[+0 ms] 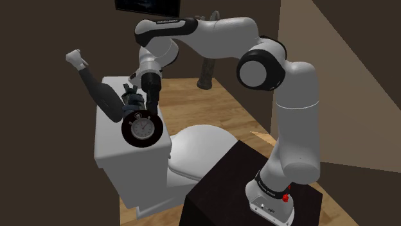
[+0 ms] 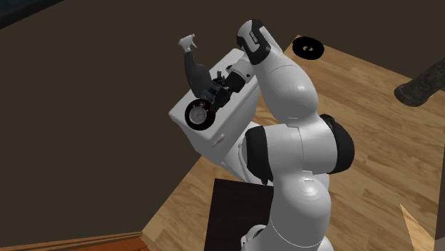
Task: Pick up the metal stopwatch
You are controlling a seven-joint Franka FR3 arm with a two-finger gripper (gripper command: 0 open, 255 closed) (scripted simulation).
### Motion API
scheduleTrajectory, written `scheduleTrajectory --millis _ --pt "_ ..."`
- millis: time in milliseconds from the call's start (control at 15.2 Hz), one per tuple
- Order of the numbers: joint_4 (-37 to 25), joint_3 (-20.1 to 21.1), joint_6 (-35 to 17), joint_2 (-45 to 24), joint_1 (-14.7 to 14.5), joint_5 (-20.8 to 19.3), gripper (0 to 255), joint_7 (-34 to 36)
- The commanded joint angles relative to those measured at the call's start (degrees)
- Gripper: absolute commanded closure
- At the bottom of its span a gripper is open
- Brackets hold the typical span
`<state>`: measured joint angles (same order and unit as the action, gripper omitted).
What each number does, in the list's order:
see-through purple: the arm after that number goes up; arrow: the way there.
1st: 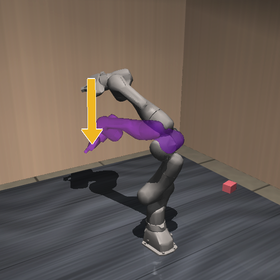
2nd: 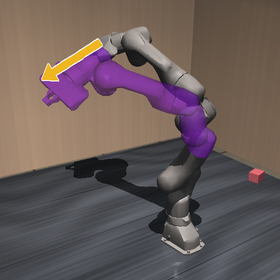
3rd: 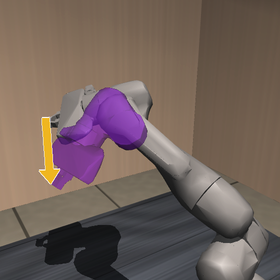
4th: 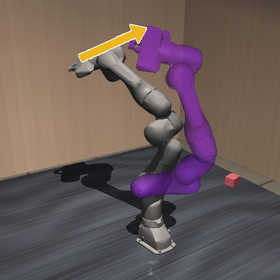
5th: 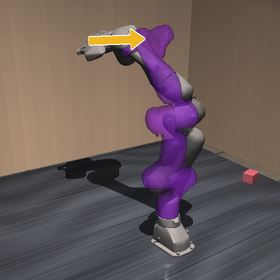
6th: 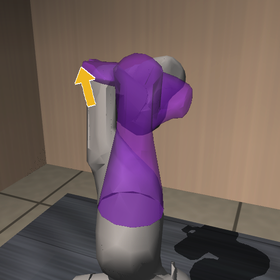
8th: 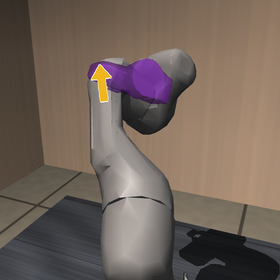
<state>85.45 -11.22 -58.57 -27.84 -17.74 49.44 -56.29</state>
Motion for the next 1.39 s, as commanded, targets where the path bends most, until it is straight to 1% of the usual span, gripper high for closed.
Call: scheduleTrajectory --millis 0,198,1188,1320 --pt "0.06 0.02 -0.05 -0.02 -0.03 -0.03 255 -0.01" --pt "-0.07 0.02 -0.03 -0.12 -0.02 0.00 255 0.02" --pt "-6.90 0.34 6.40 2.27 1.25 3.58 255 7.88" --pt "-6.98 0.34 6.46 2.28 1.26 3.63 255 7.96"
